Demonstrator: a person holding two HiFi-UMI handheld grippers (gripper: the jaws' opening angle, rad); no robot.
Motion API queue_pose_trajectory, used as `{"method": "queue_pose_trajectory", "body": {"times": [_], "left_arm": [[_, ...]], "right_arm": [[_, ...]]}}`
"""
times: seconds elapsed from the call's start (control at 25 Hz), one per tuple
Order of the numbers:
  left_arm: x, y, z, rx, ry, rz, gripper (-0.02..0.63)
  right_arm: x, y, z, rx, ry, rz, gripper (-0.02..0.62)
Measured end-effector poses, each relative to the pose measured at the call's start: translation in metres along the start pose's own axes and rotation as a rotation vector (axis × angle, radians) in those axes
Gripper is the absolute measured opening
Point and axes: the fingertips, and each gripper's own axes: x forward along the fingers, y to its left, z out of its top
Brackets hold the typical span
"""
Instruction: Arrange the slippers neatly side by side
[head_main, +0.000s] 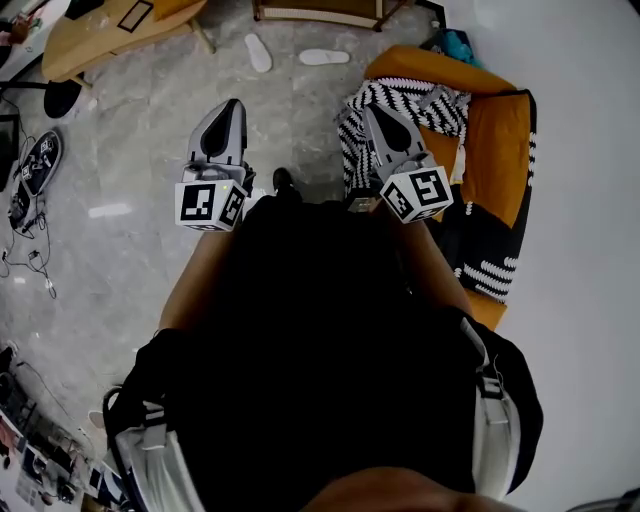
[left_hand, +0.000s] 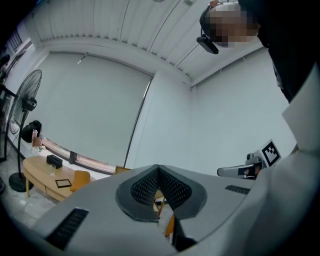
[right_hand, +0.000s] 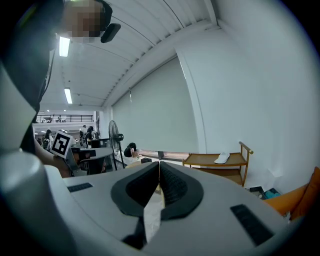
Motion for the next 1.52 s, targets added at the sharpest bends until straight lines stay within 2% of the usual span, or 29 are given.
{"method": "queue_pose_trajectory", "body": {"times": [0.08, 0.24, 0.6, 0.84, 1.24, 1.52], "left_arm": [[0.006, 0.007, -0.001, 0.003, 0.004, -0.006, 0.012], [0.014, 0.009, -0.001, 0.062, 0.014, -0.034, 0.012], [0.043, 0.012, 0.004, 0.083, -0.004, -0.085, 0.012], [0.077, 0.020, -0.006, 0.077, 0.016, -0.098, 0.012], [0.151, 0.063, -0.006, 0.086, 0.056, -0.015, 0.012], [0.225, 0.072, 0.001, 0.104, 0.056, 0.023, 0.014]], "right_arm": [[0.011, -0.006, 0.005, -0.010, -0.006, -0.006, 0.032], [0.021, -0.020, 0.015, -0.018, -0.021, -0.027, 0.032], [0.039, -0.023, 0.023, 0.021, -0.046, -0.019, 0.031], [0.059, -0.048, 0.027, 0.056, -0.051, -0.028, 0.032], [0.135, -0.101, 0.039, 0.088, -0.029, 0.032, 0.032], [0.188, -0.163, 0.057, 0.100, -0.015, 0.096, 0.032]]}}
